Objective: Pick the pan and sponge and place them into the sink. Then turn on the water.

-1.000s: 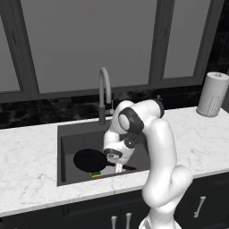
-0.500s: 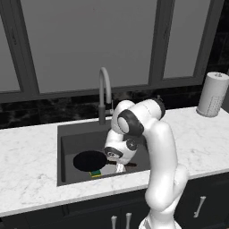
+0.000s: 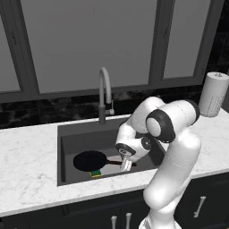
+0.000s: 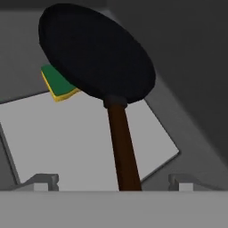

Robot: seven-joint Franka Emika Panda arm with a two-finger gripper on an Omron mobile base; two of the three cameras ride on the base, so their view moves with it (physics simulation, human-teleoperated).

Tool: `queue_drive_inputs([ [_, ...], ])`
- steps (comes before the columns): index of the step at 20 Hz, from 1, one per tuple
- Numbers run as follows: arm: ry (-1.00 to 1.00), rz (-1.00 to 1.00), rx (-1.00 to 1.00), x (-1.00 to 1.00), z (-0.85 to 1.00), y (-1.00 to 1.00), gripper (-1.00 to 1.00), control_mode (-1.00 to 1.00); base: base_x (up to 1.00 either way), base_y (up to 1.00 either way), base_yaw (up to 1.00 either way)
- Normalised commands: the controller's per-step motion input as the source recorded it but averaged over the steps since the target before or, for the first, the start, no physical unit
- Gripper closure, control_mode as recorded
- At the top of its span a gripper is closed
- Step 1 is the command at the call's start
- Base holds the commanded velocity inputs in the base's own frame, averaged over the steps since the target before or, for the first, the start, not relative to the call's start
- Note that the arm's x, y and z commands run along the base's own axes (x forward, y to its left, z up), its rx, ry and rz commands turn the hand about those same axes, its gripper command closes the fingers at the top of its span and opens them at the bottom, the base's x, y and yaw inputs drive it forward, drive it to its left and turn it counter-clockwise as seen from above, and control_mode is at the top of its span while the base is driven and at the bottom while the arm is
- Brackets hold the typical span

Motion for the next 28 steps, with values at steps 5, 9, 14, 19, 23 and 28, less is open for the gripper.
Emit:
queue_drive_inputs([
  [5, 0.03, 0.00, 0.04, 0.31, 1.00, -0.10, -1.00, -1.00, 0.00, 0.00, 0.00],
  [9, 0.13, 0.00, 0.00, 0.38, 1.00, 0.00, -1.00, -1.00, 0.00, 0.00, 0.00],
  [14, 0.15, 0.00, 0.00, 0.12, 1.00, -0.12, -1.00, -1.00, 0.00, 0.00, 0.00],
  [19, 0.19, 0.00, 0.00, 0.13, 1.00, -0.24, -1.00, -1.00, 0.00, 0.00, 0.00],
  [23, 0.23, 0.00, 0.00, 0.18, 0.96, -0.20, -1.00, -1.00, 0.00, 0.00, 0.00],
  [28, 0.16, -0.01, 0.00, 0.00, 0.23, -0.52, -1.00, -1.00, 0.00, 0.00, 0.00],
])
